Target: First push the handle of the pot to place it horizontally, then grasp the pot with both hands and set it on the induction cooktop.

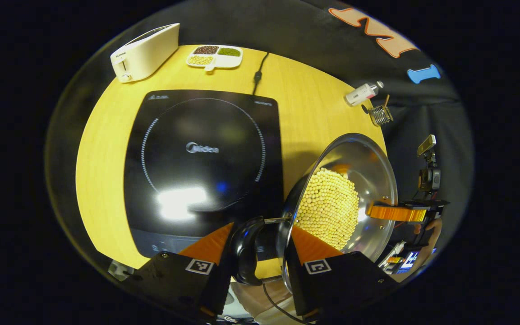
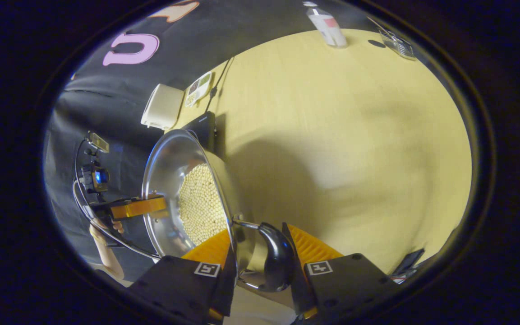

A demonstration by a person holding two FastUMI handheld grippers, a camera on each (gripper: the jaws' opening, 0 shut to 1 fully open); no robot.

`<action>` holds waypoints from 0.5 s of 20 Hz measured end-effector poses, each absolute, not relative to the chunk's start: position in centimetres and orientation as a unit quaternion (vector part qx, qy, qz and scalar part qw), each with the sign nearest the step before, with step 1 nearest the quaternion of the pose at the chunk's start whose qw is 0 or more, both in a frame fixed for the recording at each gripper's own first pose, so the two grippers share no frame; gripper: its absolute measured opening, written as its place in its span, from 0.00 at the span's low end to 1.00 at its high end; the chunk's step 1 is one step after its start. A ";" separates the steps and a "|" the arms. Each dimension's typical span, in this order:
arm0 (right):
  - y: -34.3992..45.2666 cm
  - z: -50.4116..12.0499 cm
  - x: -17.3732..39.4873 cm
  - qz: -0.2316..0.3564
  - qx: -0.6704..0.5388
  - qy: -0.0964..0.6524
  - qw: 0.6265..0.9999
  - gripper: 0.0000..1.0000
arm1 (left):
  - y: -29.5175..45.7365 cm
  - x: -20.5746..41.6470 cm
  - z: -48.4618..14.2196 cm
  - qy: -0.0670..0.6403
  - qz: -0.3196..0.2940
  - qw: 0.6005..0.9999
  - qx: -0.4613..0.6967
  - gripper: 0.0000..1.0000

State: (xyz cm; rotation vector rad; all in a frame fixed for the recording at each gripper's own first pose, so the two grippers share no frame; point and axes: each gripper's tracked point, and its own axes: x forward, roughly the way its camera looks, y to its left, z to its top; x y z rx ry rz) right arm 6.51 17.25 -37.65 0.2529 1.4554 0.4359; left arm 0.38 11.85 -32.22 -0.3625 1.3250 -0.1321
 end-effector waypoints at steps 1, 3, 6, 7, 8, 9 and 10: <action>18.9 -37.9 6.3 0.192 0.115 0.657 0.720 0.48 | 13.5 0.4 -32.3 0.610 -0.063 0.773 -0.166 0.59; 22.1 -38.4 6.4 0.187 0.118 0.651 0.726 0.49 | 16.8 0.8 -32.7 0.607 -0.065 0.776 -0.159 0.58; 26.7 -39.6 7.0 0.184 0.118 0.645 0.732 0.48 | 21.4 2.2 -33.3 0.595 -0.062 0.788 -0.144 0.58; 28.0 -40.1 7.4 0.182 0.116 0.642 0.736 0.49 | 22.7 2.7 -33.7 0.592 -0.060 0.792 -0.138 0.60; 29.1 -40.6 7.8 0.181 0.112 0.640 0.738 0.49 | 23.9 3.2 -34.0 0.588 -0.057 0.796 -0.130 0.59; 30.2 -41.0 8.1 0.181 0.108 0.638 0.740 0.48 | 25.1 3.8 -34.2 0.586 -0.055 0.800 -0.119 0.58; 31.1 -41.3 8.6 0.180 0.108 0.638 0.741 0.55 | 26.1 4.3 -34.5 0.583 -0.053 0.803 -0.113 0.58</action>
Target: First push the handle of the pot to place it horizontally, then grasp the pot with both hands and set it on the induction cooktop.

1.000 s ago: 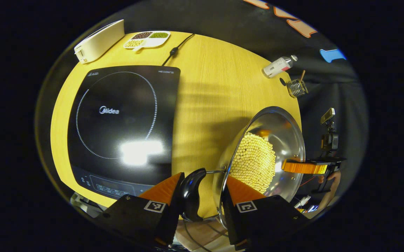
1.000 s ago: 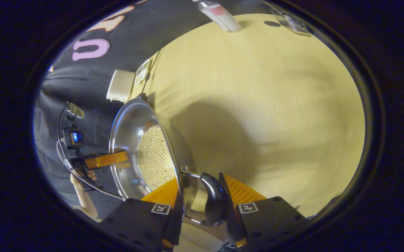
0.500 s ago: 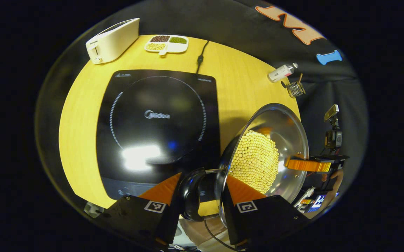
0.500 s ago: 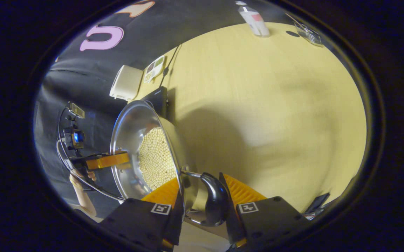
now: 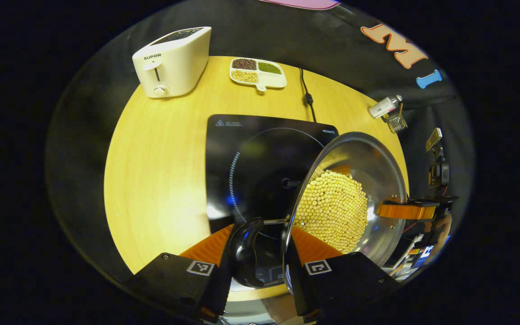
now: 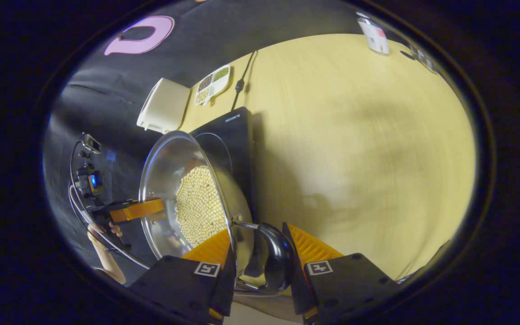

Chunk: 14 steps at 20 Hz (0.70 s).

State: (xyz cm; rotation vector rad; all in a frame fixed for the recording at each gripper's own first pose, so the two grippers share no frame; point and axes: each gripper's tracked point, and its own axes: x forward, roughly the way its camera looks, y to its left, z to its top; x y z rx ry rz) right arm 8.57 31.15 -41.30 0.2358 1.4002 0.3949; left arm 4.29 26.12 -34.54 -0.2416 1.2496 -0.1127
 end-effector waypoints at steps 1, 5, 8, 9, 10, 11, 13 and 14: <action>31.9 -41.7 8.8 0.179 0.108 0.639 0.740 0.55 | 27.0 4.8 -34.8 0.581 -0.051 0.805 -0.110 0.59; 34.1 -42.6 10.1 0.179 0.105 0.639 0.741 0.55 | 29.1 5.9 -35.4 0.575 -0.046 0.809 -0.110 0.58; 35.0 -43.3 10.8 0.175 0.104 0.642 0.739 0.49 | 30.0 6.6 -36.1 0.575 -0.046 0.810 -0.108 0.58; 34.8 -43.3 10.8 0.172 0.102 0.642 0.740 0.48 | 30.1 6.8 -36.2 0.575 -0.046 0.810 -0.108 0.58; 34.7 -43.1 11.2 0.171 0.101 0.641 0.742 0.48 | 30.3 7.1 -36.2 0.573 -0.048 0.812 -0.105 0.58; 35.0 -43.5 11.5 0.170 0.099 0.639 0.743 0.55 | 30.4 7.7 -36.3 0.566 -0.050 0.817 -0.101 0.58; 35.4 -43.9 12.4 0.169 0.096 0.637 0.746 0.48 | 30.4 8.1 -36.1 0.560 -0.051 0.821 -0.094 0.58; 35.5 -43.9 12.9 0.171 0.095 0.634 0.748 0.48 | 30.4 8.4 -36.2 0.559 -0.052 0.822 -0.093 0.58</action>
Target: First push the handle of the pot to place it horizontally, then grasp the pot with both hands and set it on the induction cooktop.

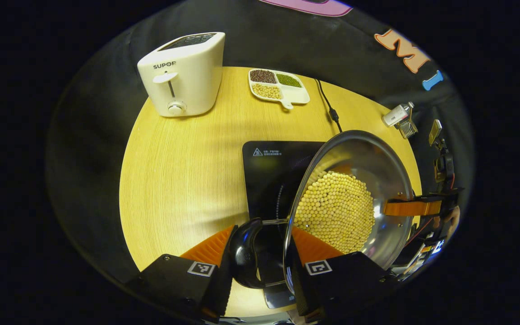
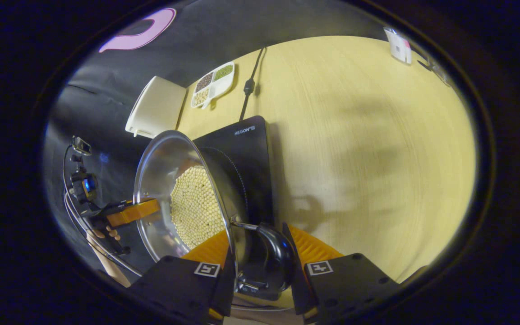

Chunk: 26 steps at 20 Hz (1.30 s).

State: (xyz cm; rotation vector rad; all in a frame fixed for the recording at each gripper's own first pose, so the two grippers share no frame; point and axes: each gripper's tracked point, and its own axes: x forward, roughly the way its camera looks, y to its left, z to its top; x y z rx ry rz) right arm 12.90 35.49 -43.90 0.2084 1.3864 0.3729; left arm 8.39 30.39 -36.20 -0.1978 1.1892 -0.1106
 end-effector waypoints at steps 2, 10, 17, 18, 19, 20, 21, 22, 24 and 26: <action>35.4 -43.9 13.2 0.173 0.094 0.631 0.750 0.55 | 30.4 8.5 -36.3 0.559 -0.050 0.822 -0.094 0.58; 36.0 -42.8 13.4 0.196 0.092 0.600 0.770 0.60 | 31.2 7.4 -35.9 0.551 -0.004 0.828 -0.105 0.66; 33.4 -38.1 13.7 0.217 0.055 0.508 0.832 0.93 | 33.3 6.0 -30.7 0.470 0.083 0.876 -0.067 0.98; 32.7 -37.2 13.7 0.220 0.052 0.497 0.838 0.93 | 33.6 5.7 -29.7 0.458 0.098 0.882 -0.059 0.98; 32.0 -36.2 13.5 0.223 0.050 0.484 0.845 0.93 | 33.6 5.3 -28.5 0.445 0.112 0.887 -0.053 0.98; 31.3 -35.3 13.5 0.227 0.050 0.472 0.850 0.93 | 33.1 4.7 -27.4 0.433 0.123 0.891 -0.049 0.98; 30.5 -34.1 13.2 0.230 0.052 0.461 0.855 0.93 | 32.4 4.3 -26.1 0.422 0.132 0.896 -0.047 0.98; 29.6 -32.8 13.1 0.234 0.054 0.448 0.861 0.93 | 31.4 3.8 -24.8 0.408 0.141 0.901 -0.046 0.98; 27.8 -30.3 13.0 0.244 0.057 0.419 0.873 1.00 | 28.6 2.9 -22.3 0.383 0.156 0.909 -0.046 0.98; 25.4 -27.9 12.7 0.256 0.051 0.391 0.883 0.93 | 25.0 2.3 -19.7 0.351 0.170 0.920 -0.044 0.98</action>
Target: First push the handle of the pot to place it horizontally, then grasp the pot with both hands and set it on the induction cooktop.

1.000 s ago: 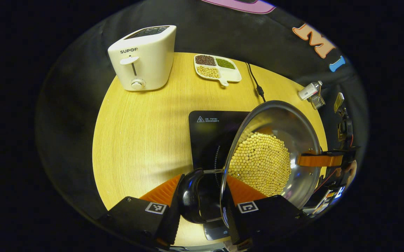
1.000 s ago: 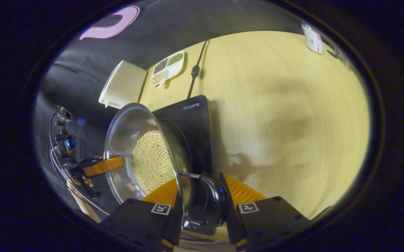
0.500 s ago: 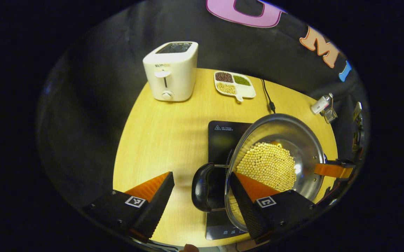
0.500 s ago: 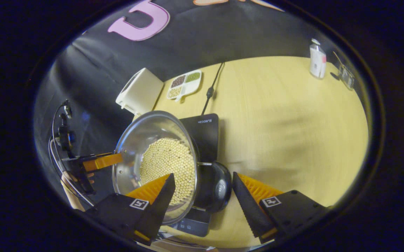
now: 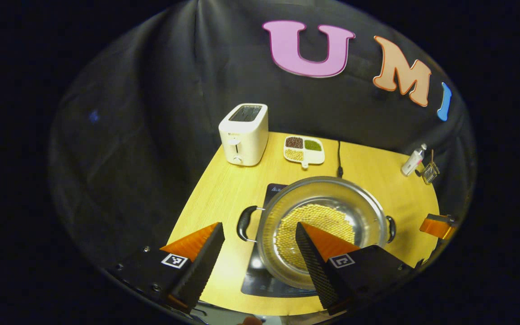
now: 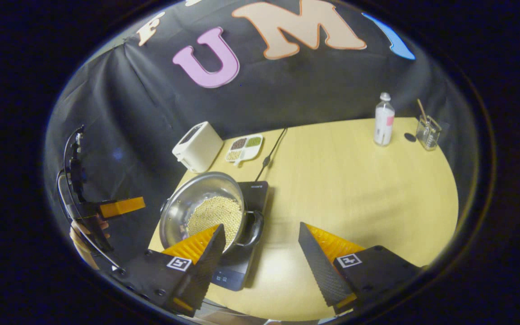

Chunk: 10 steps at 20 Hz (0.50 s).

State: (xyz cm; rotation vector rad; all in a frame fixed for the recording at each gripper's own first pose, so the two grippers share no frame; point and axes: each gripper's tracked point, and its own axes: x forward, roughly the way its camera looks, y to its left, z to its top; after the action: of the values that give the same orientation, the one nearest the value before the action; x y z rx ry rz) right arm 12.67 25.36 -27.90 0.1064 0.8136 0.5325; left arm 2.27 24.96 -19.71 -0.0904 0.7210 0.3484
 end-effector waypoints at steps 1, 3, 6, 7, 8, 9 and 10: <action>24.3 -26.7 12.5 0.262 0.047 0.377 0.887 1.00 | 22.8 1.9 -18.4 0.336 0.173 0.925 -0.042 0.97; 21.9 -24.1 12.2 0.276 0.038 0.347 0.895 1.00 | 18.3 1.2 -15.7 0.306 0.173 0.935 -0.044 0.97; 17.6 -19.8 12.3 0.285 0.017 0.295 0.912 1.00 | 11.4 1.4 -11.8 0.254 0.159 0.953 -0.046 0.97; 16.2 -18.0 12.0 0.286 0.014 0.277 0.917 1.00 | 9.5 1.5 -10.5 0.235 0.157 0.958 -0.043 0.97; 14.9 -16.1 12.0 0.286 0.013 0.257 0.923 1.00 | 7.8 1.5 -9.3 0.215 0.155 0.963 -0.040 0.97; 13.5 -13.9 12.0 0.284 0.012 0.234 0.930 1.00 | 6.1 1.6 -8.0 0.195 0.152 0.968 -0.038 0.97; 12.2 -12.2 12.0 0.280 0.010 0.214 0.936 1.00 | 4.7 1.7 -7.0 0.178 0.149 0.972 -0.035 0.97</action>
State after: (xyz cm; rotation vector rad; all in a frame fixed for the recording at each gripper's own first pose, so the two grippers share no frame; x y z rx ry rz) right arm 12.04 12.17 -12.16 0.0208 0.4368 0.5731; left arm 1.70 4.67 -6.97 -0.0698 0.3593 0.3018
